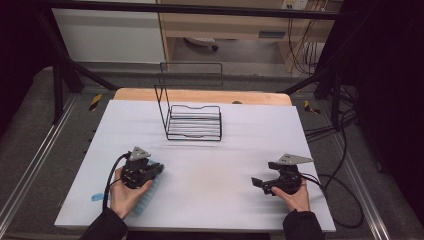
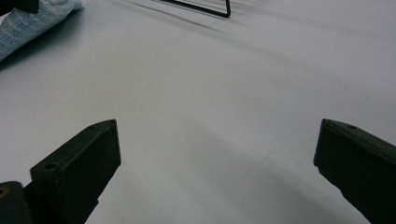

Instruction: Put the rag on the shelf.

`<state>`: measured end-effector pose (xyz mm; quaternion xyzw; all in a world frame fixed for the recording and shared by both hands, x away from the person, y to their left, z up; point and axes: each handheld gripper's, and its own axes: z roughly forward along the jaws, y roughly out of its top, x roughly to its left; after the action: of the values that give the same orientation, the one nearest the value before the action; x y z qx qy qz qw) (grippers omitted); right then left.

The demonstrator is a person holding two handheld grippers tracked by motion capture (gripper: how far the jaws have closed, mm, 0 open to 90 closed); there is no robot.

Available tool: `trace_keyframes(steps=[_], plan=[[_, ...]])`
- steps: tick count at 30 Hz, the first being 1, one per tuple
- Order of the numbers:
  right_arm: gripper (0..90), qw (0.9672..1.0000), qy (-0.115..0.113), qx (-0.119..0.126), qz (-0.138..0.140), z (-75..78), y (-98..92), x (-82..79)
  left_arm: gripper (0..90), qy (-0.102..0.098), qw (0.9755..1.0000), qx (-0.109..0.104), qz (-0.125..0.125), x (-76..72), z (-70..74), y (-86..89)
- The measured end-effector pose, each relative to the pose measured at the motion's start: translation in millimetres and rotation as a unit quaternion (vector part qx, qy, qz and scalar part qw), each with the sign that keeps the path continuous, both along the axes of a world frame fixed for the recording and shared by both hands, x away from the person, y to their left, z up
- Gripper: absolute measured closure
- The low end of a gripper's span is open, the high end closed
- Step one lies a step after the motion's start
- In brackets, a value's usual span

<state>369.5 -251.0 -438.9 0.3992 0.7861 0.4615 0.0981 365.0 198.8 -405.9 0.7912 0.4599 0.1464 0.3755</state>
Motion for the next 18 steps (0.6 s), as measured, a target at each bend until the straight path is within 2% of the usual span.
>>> trace_keyframes(steps=[18], plan=[[1.2, 1.0, 0.0, -0.002, 0.002, -0.4, 0.2, 0.2, 82.3, -0.002, 0.9997, 0.005, -0.023, 7.2, 0.2, -40.6]])
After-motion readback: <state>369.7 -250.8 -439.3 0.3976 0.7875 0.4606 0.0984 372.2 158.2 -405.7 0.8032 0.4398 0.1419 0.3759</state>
